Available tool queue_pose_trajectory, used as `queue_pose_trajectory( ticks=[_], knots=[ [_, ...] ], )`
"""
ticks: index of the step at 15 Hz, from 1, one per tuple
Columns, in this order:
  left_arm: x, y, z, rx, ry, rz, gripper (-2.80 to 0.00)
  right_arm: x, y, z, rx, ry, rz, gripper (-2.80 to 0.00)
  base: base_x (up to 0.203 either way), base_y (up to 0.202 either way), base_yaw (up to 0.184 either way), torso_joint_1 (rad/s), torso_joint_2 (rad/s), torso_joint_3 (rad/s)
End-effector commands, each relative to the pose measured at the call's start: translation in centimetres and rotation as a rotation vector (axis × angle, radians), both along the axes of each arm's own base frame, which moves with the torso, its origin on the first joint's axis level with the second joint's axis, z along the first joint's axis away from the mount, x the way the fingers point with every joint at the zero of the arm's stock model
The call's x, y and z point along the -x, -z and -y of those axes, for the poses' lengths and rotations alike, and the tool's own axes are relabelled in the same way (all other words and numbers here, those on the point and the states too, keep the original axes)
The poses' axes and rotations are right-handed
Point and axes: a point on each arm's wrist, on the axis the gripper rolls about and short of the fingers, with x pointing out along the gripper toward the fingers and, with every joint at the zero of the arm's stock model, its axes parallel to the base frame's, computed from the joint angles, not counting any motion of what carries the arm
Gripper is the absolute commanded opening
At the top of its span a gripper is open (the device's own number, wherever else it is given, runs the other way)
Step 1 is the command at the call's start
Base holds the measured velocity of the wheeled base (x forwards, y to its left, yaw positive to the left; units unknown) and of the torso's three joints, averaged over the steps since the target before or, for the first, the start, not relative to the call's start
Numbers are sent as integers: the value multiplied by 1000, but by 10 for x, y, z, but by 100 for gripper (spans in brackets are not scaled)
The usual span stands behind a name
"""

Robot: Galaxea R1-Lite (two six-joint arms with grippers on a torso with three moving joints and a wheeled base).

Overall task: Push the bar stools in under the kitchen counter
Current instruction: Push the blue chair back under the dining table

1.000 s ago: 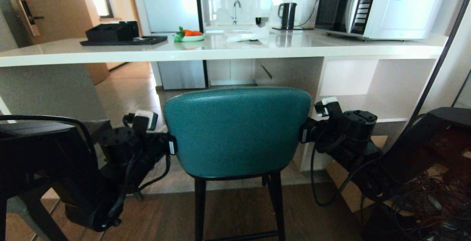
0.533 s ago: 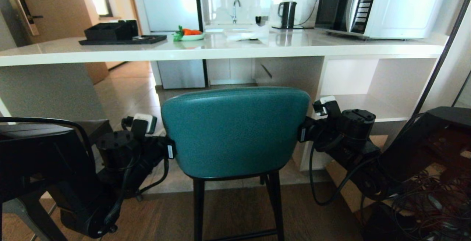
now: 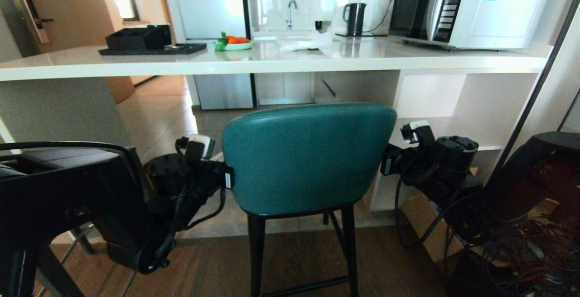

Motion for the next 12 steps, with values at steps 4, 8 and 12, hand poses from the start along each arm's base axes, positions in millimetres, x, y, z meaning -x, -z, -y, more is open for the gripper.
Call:
queue_pose_trajectory(
  ticks=[4,8,12],
  knots=[
    [-24,-4,-8,17,-53,53,-280,5,-2,-1,4,-7,3,-280,0,0,0,0,0,0],
    [-35,-5,-43,10,-107,51,-280,13,-5,-1,23,-29,2,-280,0,0,0,0,0,0],
    [-15,5,-35,-1,-76,4,-280,14,2,2,29,-24,-22,-280,0,0,0,0,0,0]
  ],
)
